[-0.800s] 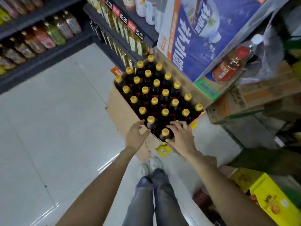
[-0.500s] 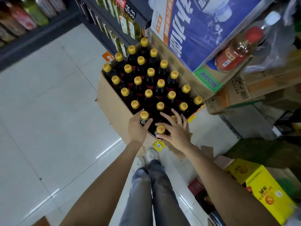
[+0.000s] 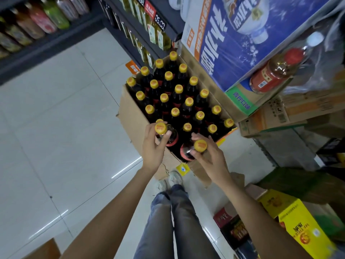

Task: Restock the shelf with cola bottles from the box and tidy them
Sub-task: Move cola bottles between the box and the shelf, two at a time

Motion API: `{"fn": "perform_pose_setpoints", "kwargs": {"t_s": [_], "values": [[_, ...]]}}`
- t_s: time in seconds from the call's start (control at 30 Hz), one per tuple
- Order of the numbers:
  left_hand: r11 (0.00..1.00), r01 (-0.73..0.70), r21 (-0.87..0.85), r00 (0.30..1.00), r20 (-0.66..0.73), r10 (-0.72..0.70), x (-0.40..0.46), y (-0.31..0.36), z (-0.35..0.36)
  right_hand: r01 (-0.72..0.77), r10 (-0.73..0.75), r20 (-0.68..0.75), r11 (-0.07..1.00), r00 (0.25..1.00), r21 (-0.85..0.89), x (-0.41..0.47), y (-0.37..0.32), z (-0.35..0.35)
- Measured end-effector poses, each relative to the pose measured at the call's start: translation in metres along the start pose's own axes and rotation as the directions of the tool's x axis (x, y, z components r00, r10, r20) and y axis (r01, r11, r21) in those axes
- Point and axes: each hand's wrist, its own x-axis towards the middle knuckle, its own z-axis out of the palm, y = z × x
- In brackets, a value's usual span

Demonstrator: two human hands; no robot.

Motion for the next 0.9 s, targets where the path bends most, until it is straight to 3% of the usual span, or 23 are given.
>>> {"fn": "perform_pose_setpoints", "kwargs": {"t_s": [0.1,0.2,0.4,0.53,0.7,0.9], "values": [[0.997,-0.030,-0.065,0.998,-0.052,0.027,-0.013,0.026,-0.012,-0.106,0.126,-0.073,0.968,0.989,0.225,0.004,-0.033,-0.011],[0.993,-0.017,-0.113,0.994,-0.108,0.005,-0.032,0.053,-0.032,-0.136,0.201,-0.187,0.941,0.962,0.310,0.010,-0.065,-0.015],[0.970,-0.070,-0.234,0.958,-0.288,0.000,-0.055,0.104,-0.107,-0.008,0.072,-0.200,0.952,0.977,0.307,0.025,-0.140,-0.008],[0.974,-0.052,-0.221,0.926,-0.375,-0.036,-0.064,0.106,-0.166,0.005,-0.012,0.022,0.955,1.000,0.297,0.050,-0.174,0.026],[0.976,0.041,-0.212,0.861,-0.488,-0.142,-0.086,0.073,-0.244,0.052,-0.136,0.338,0.968,0.931,0.245,0.077,-0.228,0.124],[0.938,0.075,-0.339,0.611,-0.728,-0.312,-0.103,0.026,-0.388,0.070,-0.210,0.503,0.957,0.839,0.283,0.086,-0.307,0.300]]}}
